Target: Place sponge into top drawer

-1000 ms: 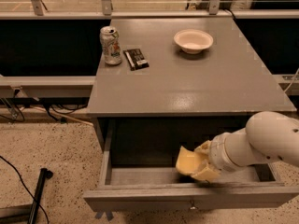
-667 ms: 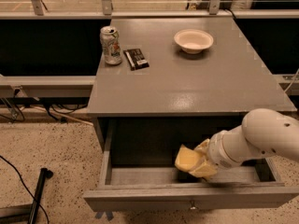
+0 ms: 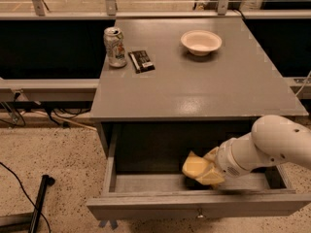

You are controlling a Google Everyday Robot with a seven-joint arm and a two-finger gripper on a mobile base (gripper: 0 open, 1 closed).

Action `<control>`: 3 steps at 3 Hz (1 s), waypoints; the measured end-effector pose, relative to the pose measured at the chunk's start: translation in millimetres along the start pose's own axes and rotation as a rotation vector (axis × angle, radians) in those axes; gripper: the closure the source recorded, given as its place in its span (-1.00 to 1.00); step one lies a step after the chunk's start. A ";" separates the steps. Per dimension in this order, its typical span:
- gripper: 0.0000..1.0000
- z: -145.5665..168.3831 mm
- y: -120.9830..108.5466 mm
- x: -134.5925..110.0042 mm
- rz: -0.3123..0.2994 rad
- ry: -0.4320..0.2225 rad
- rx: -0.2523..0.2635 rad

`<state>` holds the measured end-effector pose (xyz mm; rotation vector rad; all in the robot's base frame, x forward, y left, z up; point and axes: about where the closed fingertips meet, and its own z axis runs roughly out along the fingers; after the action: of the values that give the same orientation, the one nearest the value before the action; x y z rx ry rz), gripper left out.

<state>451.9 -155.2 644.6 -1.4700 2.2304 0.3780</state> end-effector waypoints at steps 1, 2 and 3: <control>-0.77 0.5 0.7 -0.4 -0.001 0.000 -0.002; -1.00 0.9 1.2 -0.7 -0.002 0.001 -0.003; -1.00 -2.1 -0.4 -2.4 -0.011 -0.014 -0.005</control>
Offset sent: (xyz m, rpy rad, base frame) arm -0.0004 0.0008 -0.0003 -0.0001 0.0010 0.0016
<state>452.6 -154.4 647.7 -1.4768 2.2116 0.3889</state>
